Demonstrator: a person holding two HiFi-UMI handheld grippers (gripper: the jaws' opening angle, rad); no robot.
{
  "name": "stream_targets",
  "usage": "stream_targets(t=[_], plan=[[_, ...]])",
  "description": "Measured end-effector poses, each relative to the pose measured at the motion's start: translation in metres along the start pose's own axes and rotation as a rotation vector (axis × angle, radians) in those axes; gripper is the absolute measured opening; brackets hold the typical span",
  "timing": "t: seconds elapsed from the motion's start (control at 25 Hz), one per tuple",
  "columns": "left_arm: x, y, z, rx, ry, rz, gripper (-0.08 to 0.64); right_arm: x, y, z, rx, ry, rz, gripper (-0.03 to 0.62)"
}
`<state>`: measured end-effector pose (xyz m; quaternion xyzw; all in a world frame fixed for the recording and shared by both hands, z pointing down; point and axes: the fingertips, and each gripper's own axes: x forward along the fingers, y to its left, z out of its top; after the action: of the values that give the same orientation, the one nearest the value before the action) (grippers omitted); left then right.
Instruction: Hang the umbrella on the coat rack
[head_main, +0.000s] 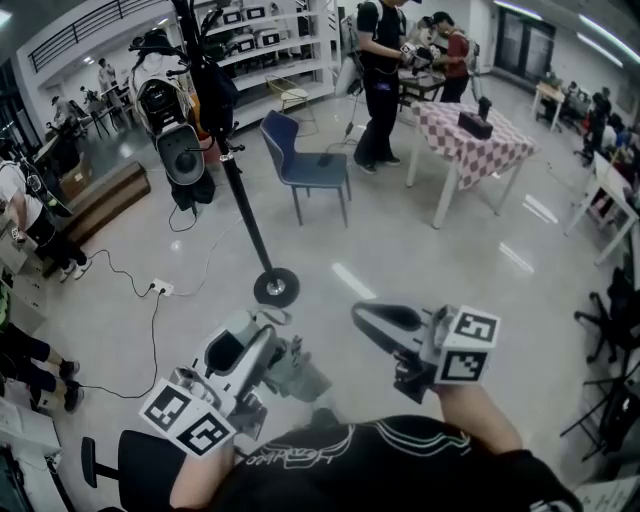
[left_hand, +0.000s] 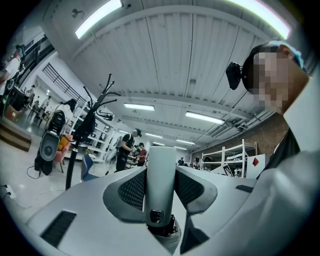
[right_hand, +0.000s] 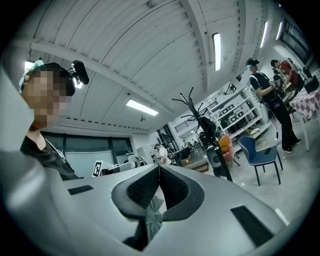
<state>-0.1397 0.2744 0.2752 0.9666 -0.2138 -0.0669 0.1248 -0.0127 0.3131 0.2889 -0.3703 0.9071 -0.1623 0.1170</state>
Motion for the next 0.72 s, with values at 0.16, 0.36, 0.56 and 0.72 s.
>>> stream_targets(t=[0.16,0.36,0.56,0.72], plan=[[0.026,0.038,0.002,-0.006,0.013,0.002,0.156,0.027,-0.038,0.008,0.022,0.008,-0.012,0.014],[0.057,0.101,0.017,-0.011,0.018,0.015,0.156,0.074,-0.090,0.024,0.046,0.032,-0.031,0.014],[0.080,0.162,0.030,0.004,0.014,0.026,0.156,0.125,-0.137,0.035,0.054,0.040,-0.034,0.014],[0.104,0.207,0.033,0.005,0.014,0.040,0.156,0.156,-0.178,0.041,0.066,0.042,-0.035,0.014]])
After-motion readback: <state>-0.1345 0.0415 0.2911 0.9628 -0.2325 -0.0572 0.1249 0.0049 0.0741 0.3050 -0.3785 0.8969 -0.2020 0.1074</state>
